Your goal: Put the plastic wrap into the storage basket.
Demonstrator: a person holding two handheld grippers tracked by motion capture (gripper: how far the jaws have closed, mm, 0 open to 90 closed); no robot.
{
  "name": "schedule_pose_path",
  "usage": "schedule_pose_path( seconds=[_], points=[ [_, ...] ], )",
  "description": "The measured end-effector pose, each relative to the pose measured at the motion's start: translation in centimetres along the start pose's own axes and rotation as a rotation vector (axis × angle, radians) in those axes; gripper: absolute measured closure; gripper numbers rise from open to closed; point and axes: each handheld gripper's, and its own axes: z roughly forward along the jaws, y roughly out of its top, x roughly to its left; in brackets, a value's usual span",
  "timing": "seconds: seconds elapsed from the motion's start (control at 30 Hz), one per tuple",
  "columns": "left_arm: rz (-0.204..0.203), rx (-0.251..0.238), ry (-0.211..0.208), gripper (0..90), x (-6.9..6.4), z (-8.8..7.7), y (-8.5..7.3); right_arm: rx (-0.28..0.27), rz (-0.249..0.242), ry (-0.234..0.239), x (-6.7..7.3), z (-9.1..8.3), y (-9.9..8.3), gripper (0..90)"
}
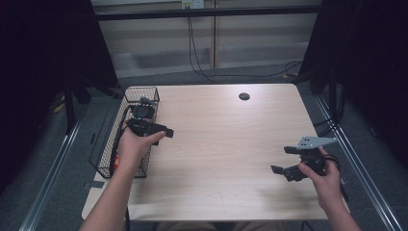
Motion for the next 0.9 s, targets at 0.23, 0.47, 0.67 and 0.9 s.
schedule_pose_path(
  seconds=[0.23,0.47,0.67,0.9],
  points=[
    [0.038,-0.010,-0.021,6.1,-1.2,0.5,-0.1,0.001,0.002,-0.003,0.0,0.0,0.0,6.4],
    [0.077,-0.020,-0.051,6.2,-2.5,1.0,-0.3,0.001,0.000,-0.004,0.0,0.0,0.0,6.4],
    [0.099,-0.036,-0.073,6.1,-3.4,1.6,-0.5,0.001,0.000,-0.004,0.0,0.0,0.0,6.4],
    [0.130,-0.042,-0.100,6.1,-4.6,2.2,-0.6,0.002,0.002,-0.003,0.0,0.0,0.0,6.4]
  ],
)
